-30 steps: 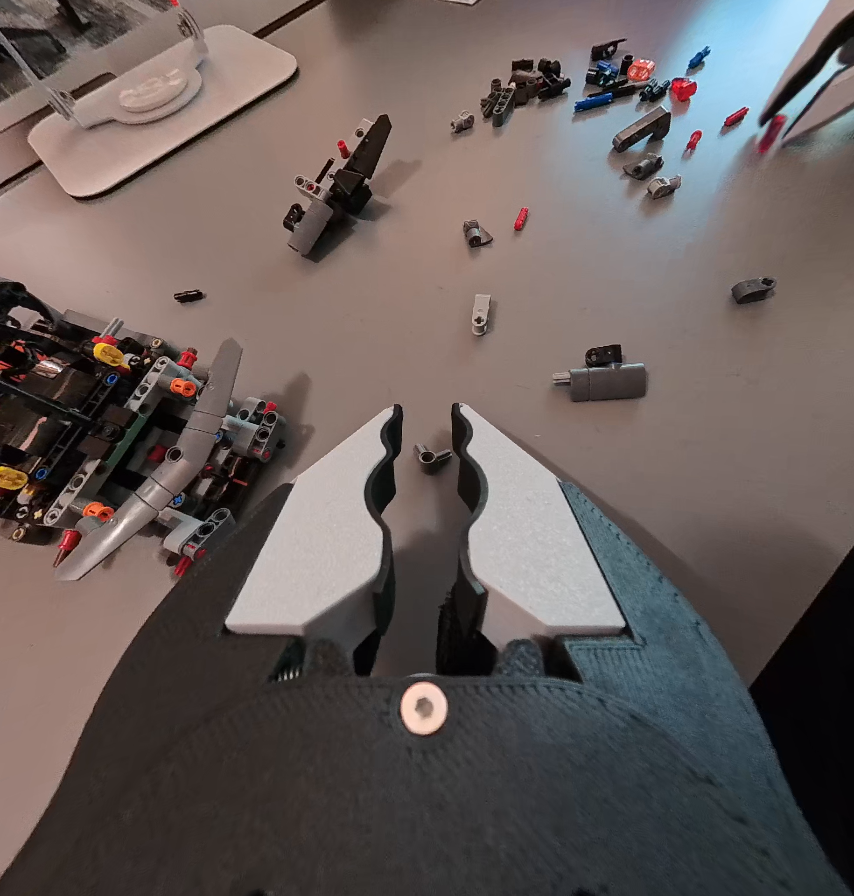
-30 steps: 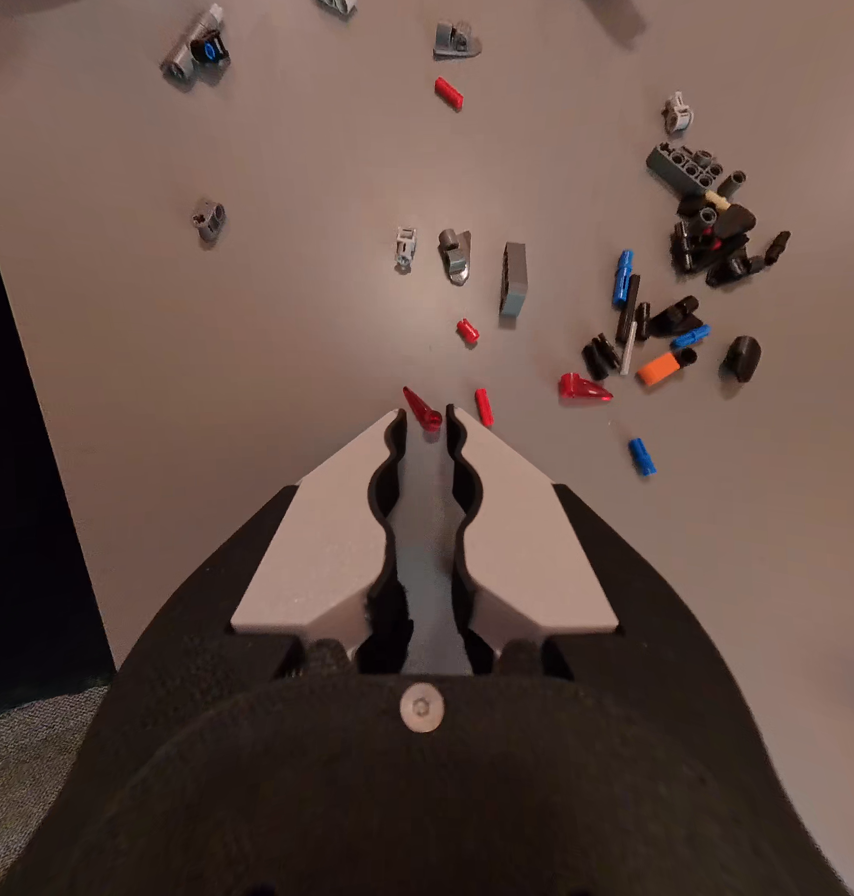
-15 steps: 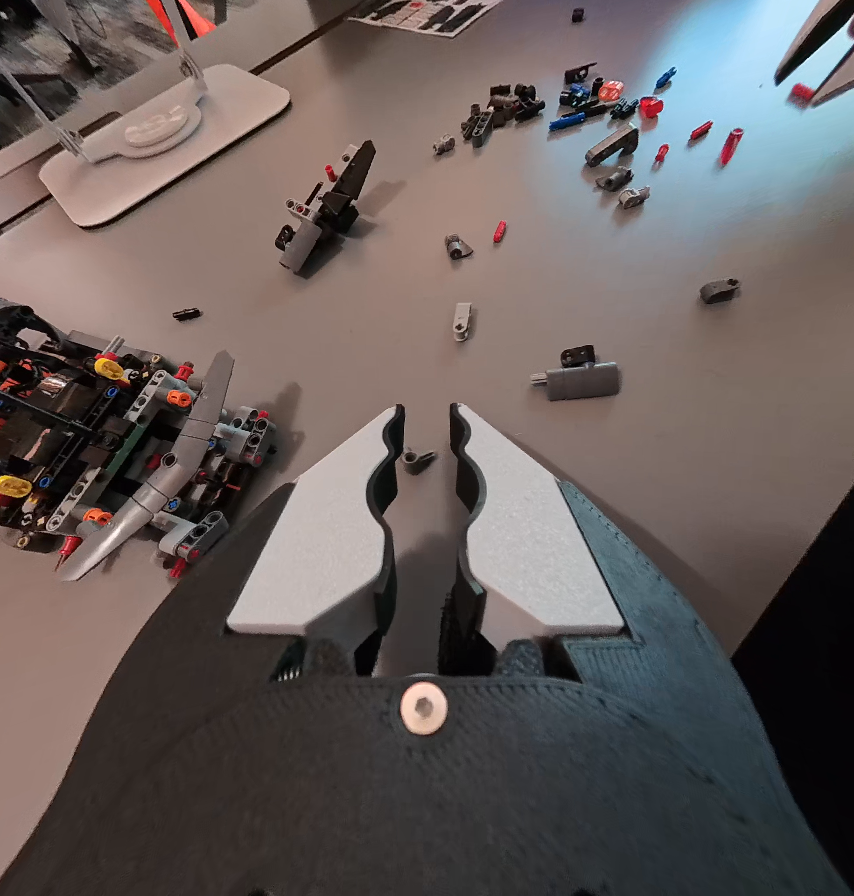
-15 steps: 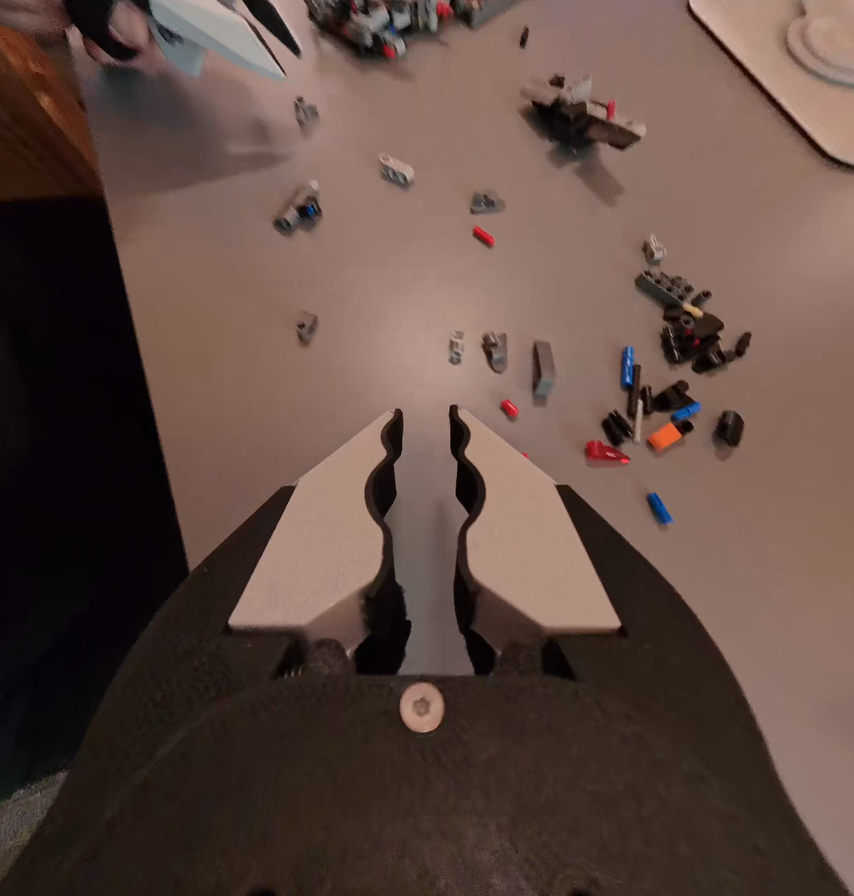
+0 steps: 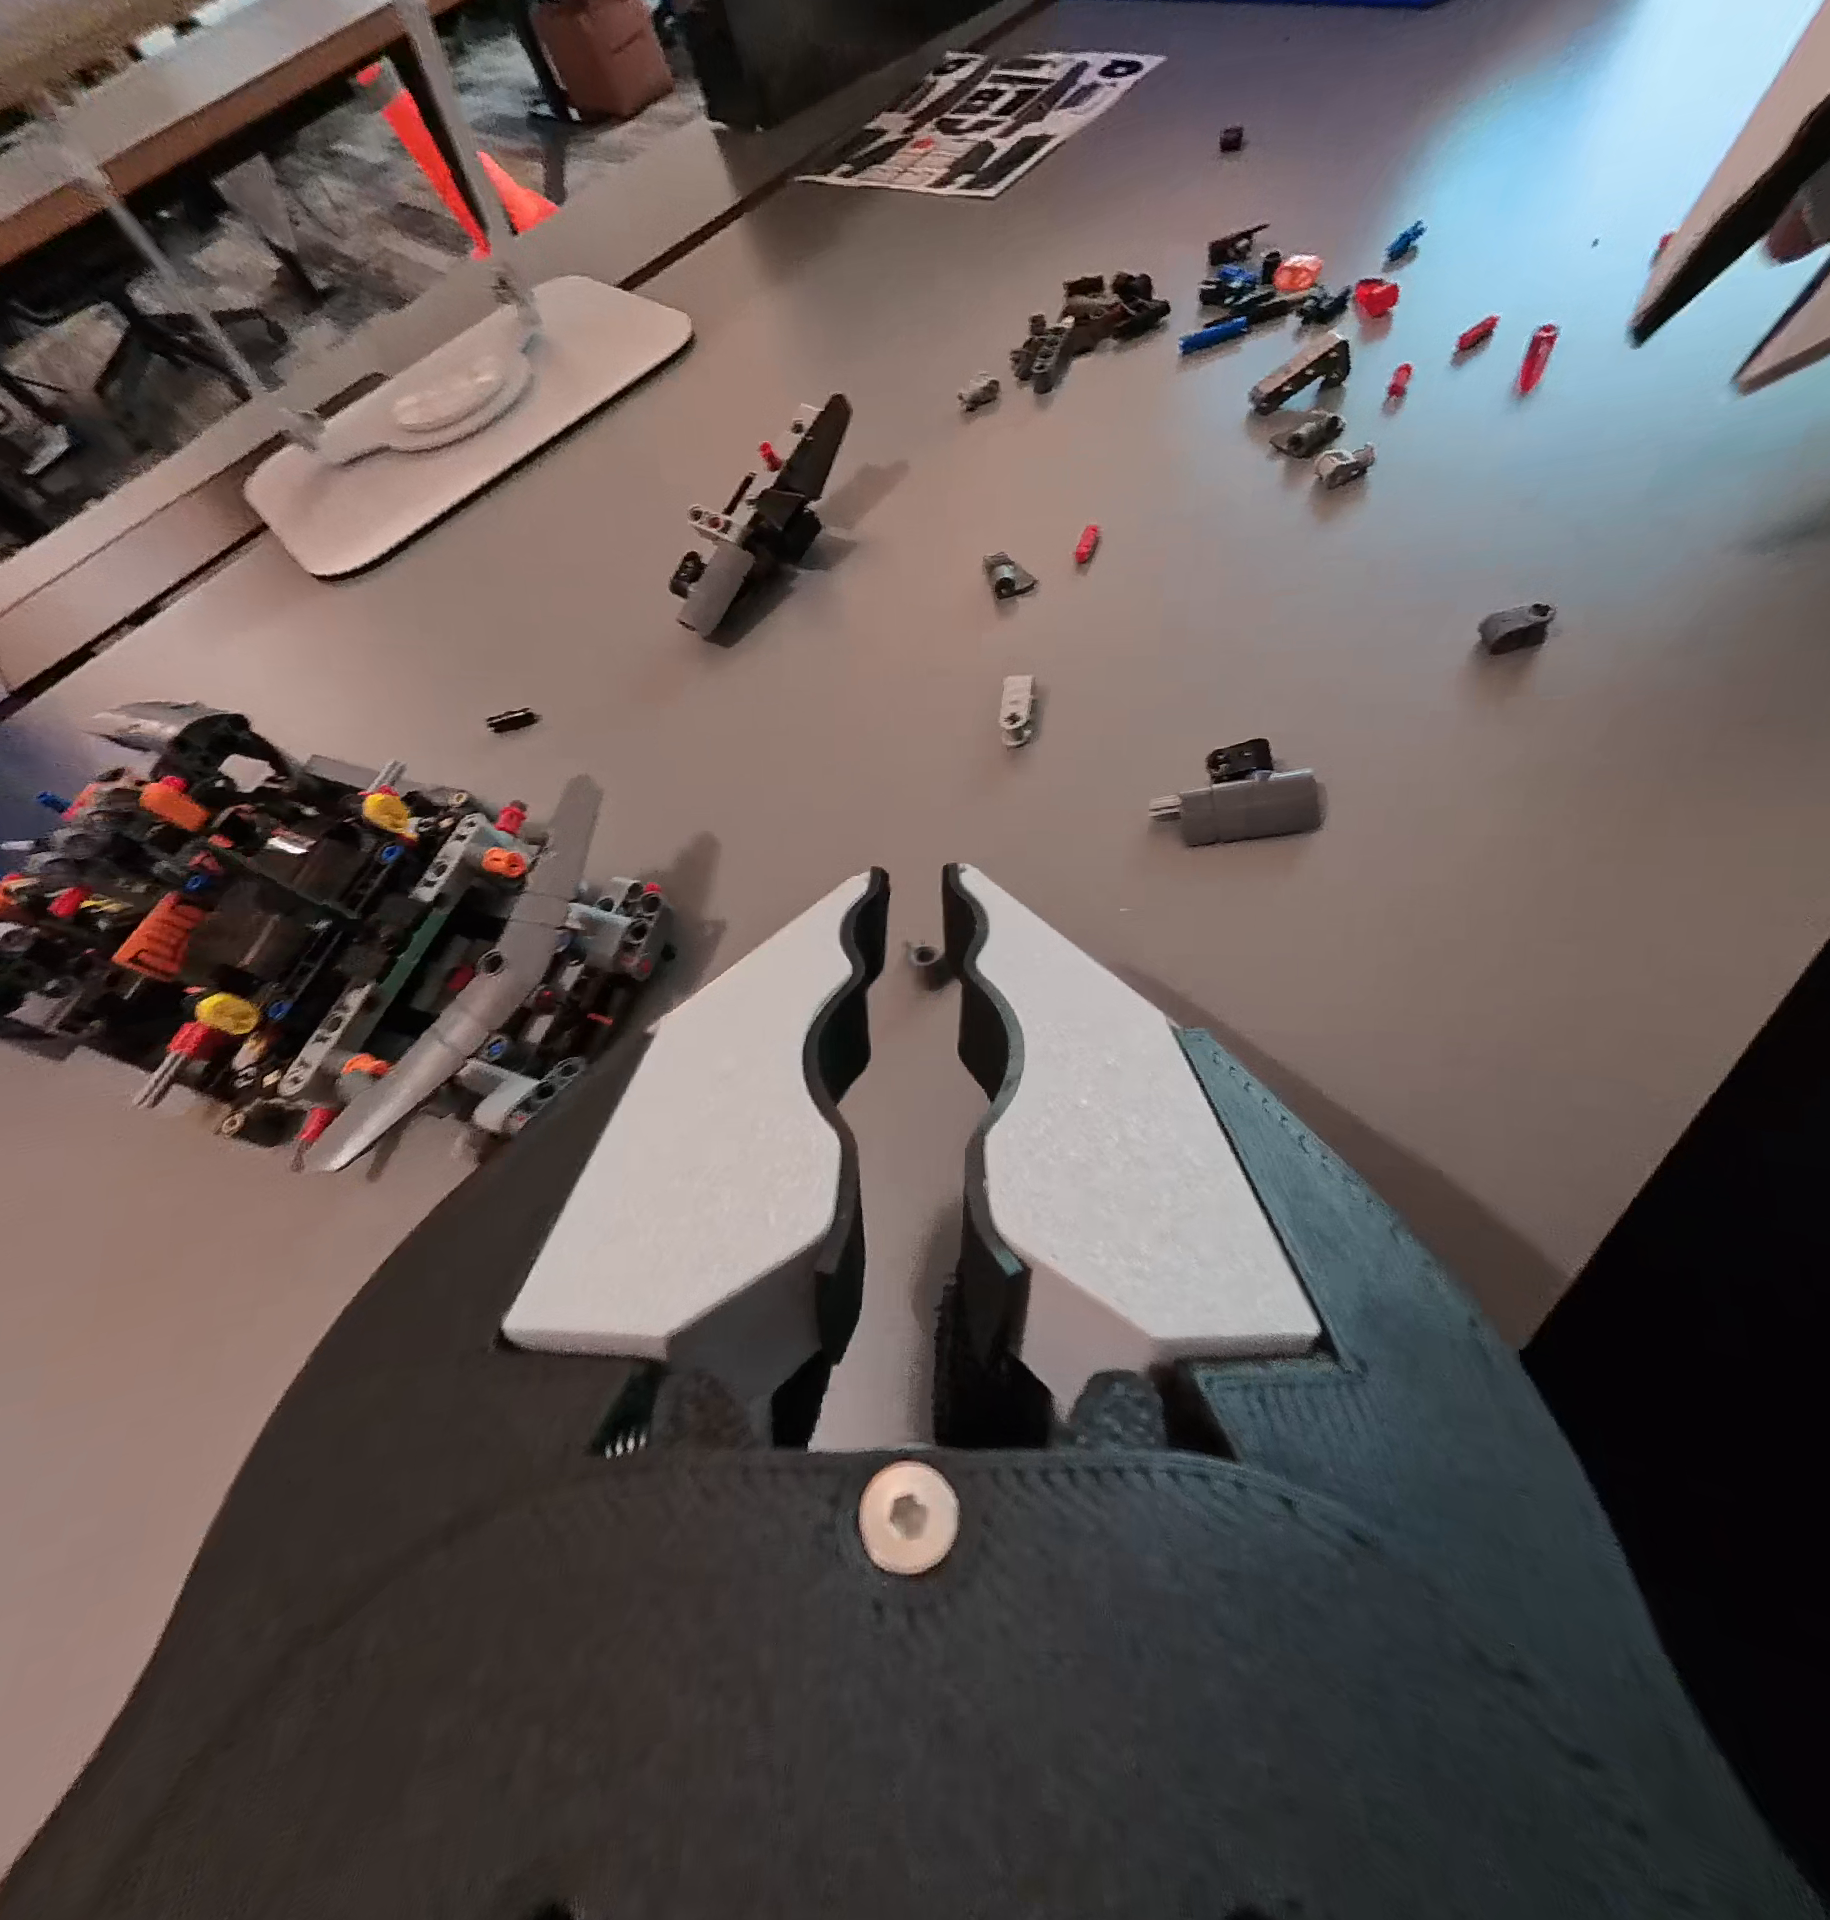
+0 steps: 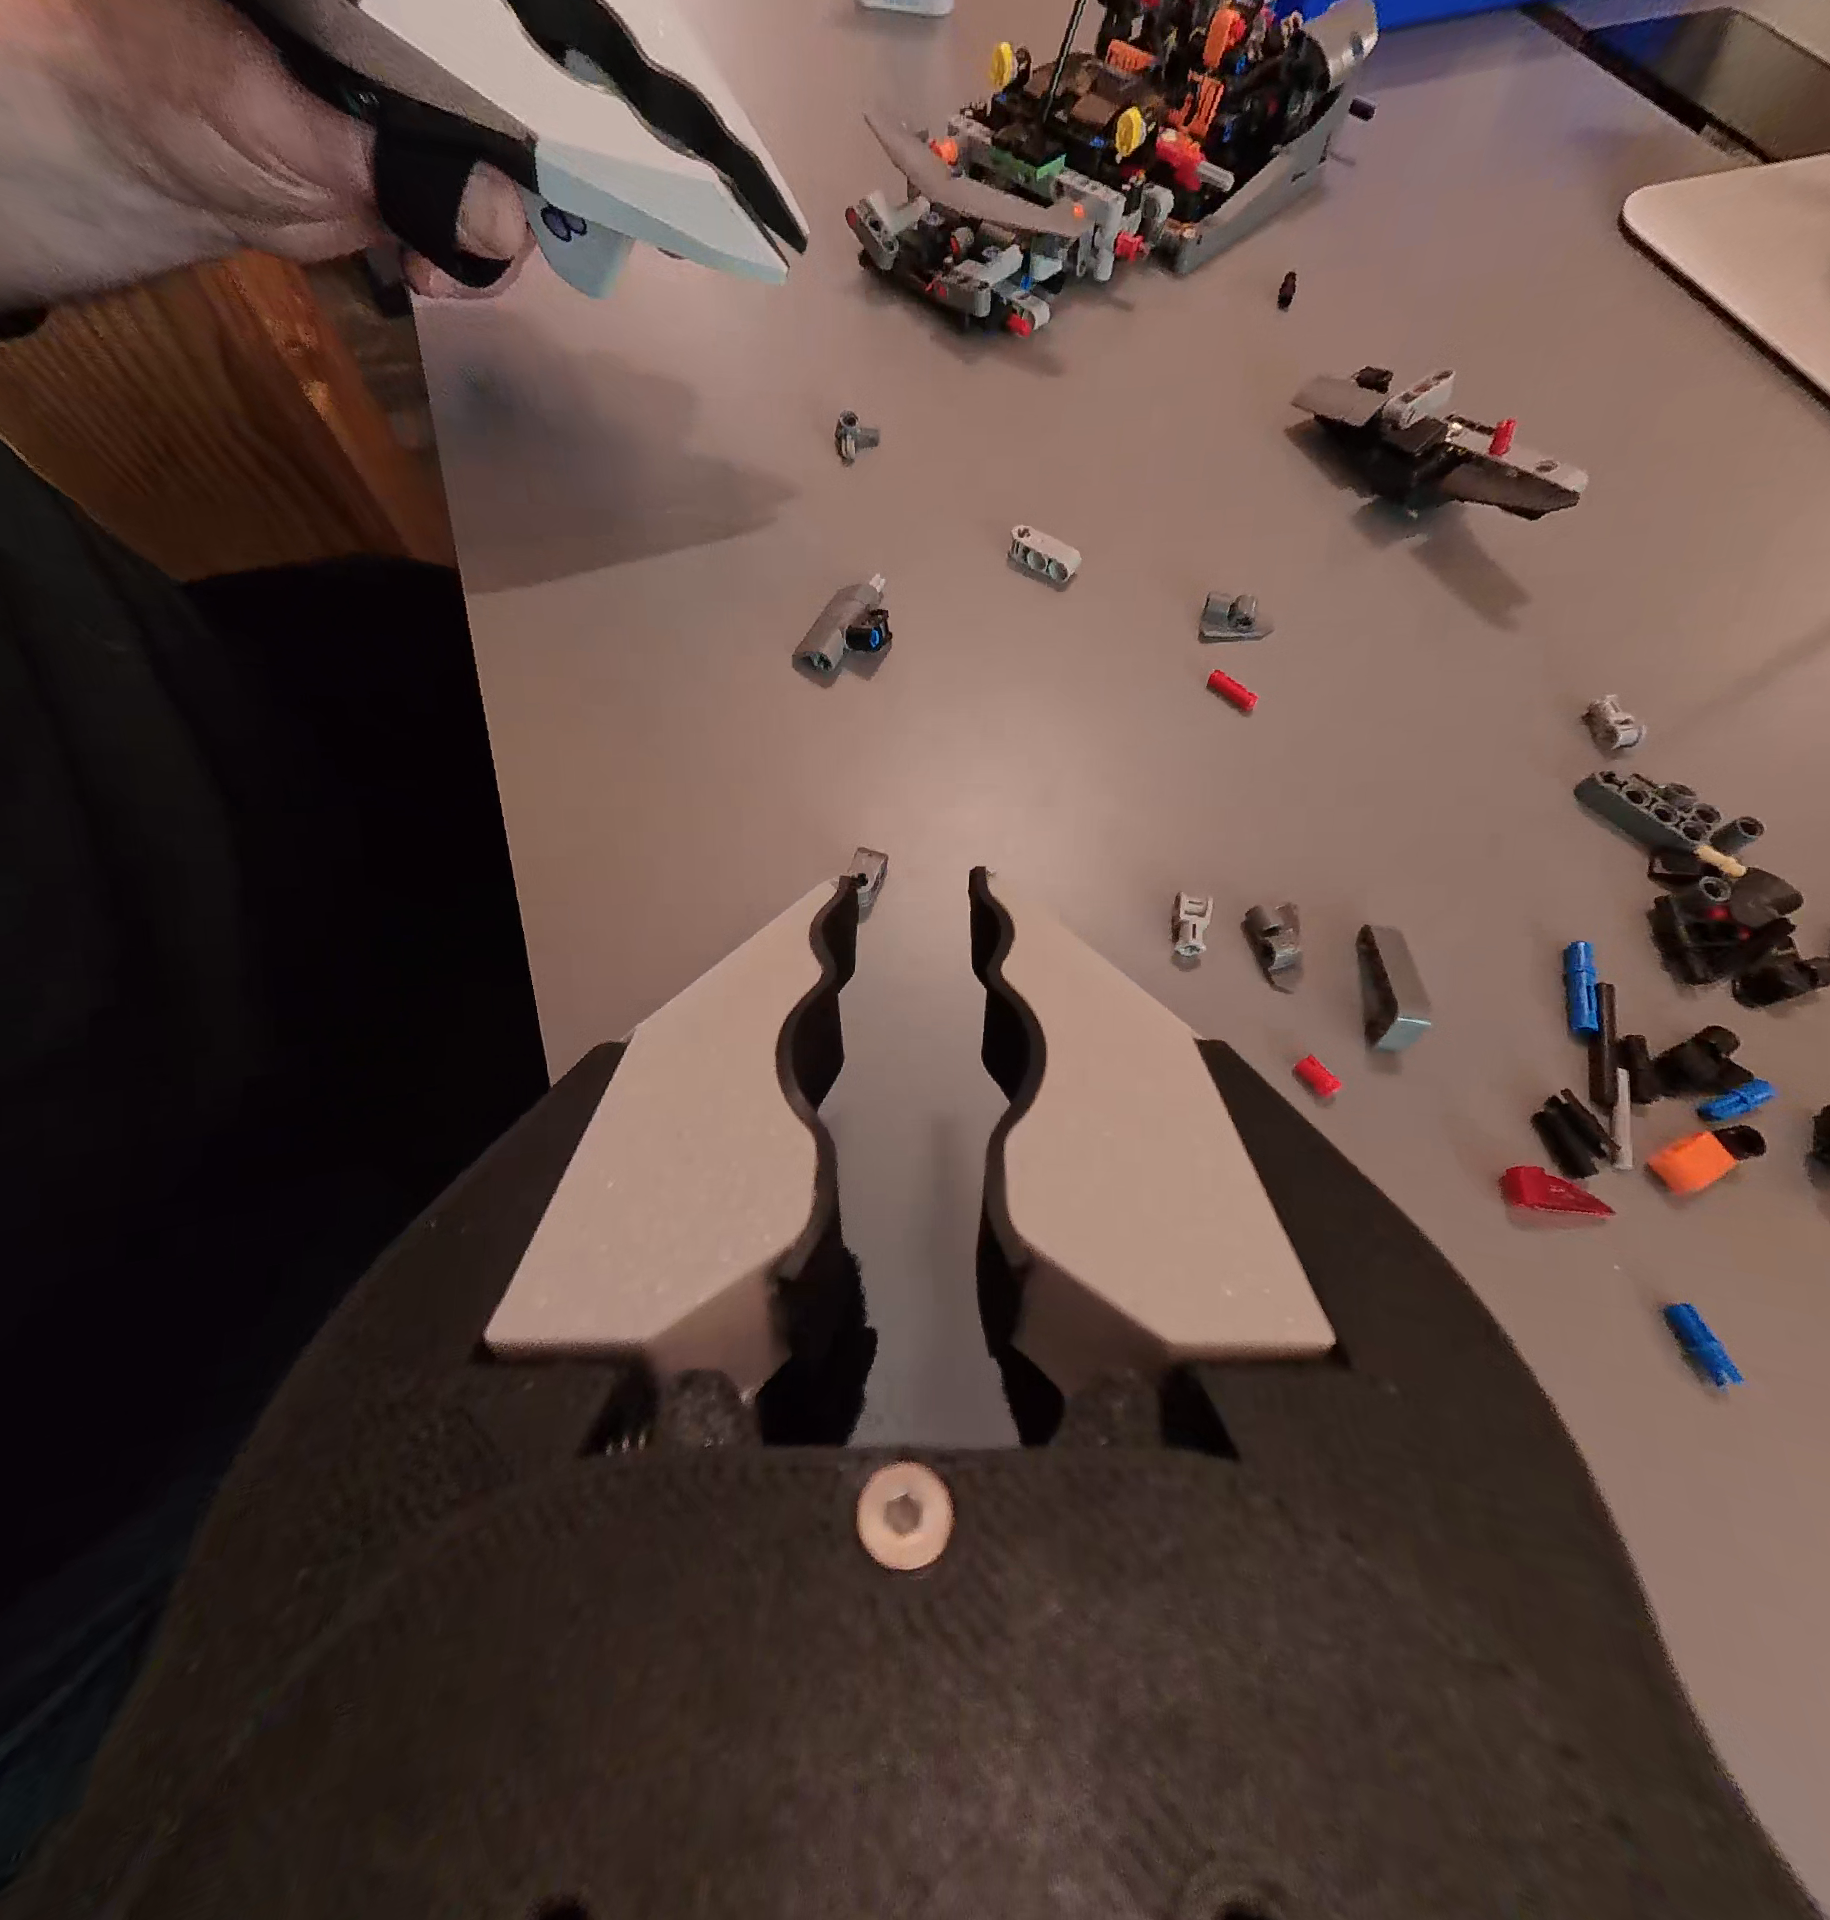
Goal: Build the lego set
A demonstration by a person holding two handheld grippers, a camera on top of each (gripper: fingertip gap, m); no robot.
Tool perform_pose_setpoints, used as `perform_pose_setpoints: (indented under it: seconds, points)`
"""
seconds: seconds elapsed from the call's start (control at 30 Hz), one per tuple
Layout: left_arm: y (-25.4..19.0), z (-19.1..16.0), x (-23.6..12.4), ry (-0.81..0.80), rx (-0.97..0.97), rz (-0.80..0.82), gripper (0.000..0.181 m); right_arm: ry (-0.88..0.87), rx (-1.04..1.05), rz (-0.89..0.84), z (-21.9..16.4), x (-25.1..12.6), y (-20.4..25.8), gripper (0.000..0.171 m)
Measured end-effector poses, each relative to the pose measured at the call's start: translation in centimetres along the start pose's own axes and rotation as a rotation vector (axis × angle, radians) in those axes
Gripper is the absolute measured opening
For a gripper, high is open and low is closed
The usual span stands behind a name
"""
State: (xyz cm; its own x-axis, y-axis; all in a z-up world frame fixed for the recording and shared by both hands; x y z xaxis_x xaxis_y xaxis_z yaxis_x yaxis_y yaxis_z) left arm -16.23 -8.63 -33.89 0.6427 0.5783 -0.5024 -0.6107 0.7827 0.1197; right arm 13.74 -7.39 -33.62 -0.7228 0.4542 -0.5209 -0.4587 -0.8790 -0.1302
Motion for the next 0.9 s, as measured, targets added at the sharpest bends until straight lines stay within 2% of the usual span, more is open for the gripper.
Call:
perform_pose_setpoints:
  seconds: [0.07,0.33,0.77,0.9]
  points:
    - [0.6,-0.2,-0.7,0.003,0.014,0.040,0.000,-0.005,0.002,-0.007,0.1,-0.3,-0.2,0.019]
    - [1.3,-0.8,-2.2,0.006,-0.024,0.067,0.000,-0.002,-0.005,-0.036,-0.7,-1.1,-2.0,0.017]
    - [-0.2,-0.6,0.8,0.090,0.049,0.016,0.001,-0.009,-0.013,-0.167,-1.8,-3.7,-6.6,0.022]
    - [-0.4,-0.6,1.7,0.110,0.005,0.003,0.005,-0.001,-0.044,-0.194,-1.9,-3.9,-8.0,0.022]
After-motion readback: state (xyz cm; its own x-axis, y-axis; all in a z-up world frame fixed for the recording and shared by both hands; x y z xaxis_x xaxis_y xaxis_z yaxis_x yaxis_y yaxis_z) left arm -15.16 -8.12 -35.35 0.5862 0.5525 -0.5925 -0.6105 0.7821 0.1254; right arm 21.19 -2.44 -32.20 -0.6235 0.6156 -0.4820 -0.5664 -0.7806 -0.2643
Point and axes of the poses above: each gripper's, where its closed fingertips meet, x out along the fingers, z out of its top, y = z × x across the jaws, the point moved 8 cm from there along -x, back along the fingers, and after that the axes turned 13 degrees about -z, right-handed, at the moved point
